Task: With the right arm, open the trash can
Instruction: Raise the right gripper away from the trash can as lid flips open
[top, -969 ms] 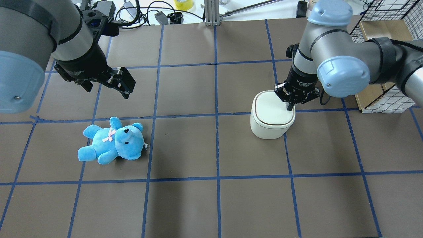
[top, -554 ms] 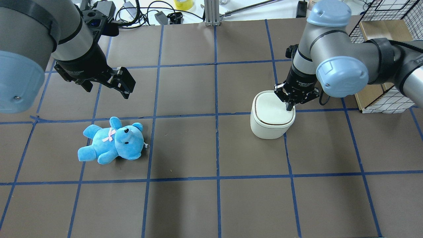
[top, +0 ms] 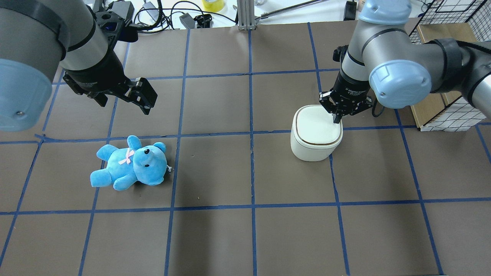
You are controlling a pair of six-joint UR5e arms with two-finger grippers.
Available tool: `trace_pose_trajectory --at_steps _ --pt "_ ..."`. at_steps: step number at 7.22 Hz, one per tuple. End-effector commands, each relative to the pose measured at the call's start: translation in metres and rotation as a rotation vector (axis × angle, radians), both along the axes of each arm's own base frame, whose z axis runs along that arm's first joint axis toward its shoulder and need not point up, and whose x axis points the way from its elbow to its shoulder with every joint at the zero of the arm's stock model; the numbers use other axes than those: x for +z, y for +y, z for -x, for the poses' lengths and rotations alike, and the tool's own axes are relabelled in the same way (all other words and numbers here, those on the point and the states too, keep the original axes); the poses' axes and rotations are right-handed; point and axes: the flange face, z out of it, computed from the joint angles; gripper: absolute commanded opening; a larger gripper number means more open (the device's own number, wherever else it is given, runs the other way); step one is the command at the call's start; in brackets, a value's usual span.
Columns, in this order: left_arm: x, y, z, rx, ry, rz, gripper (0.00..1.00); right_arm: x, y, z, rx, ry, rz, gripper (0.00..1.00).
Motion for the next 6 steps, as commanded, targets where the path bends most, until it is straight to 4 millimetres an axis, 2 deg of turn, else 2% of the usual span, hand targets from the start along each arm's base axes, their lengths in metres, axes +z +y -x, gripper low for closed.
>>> trace_pose_trajectory --at_steps 1,2,3,4,5,6 --pt "0.000 0.000 0.000 0.000 0.000 0.000 1.00 0.043 0.010 -0.002 -0.002 -0.005 0.020 0.00" --pt "0.000 0.000 0.000 0.000 0.000 0.000 1.00 0.073 0.011 0.001 0.001 -0.006 0.073 0.10" --pt "0.000 0.000 0.000 0.000 0.000 0.000 1.00 0.084 0.009 0.005 0.043 0.006 0.097 0.75" --pt "0.000 0.000 0.000 0.000 0.000 0.000 1.00 0.093 0.012 0.006 0.071 0.010 0.114 0.95" --pt "0.000 0.000 0.000 0.000 0.000 0.000 1.00 0.113 0.023 0.005 0.070 0.010 0.152 1.00" --pt "0.000 0.000 0.000 0.000 0.000 0.000 1.00 0.129 0.038 0.005 0.070 0.010 0.157 1.00"
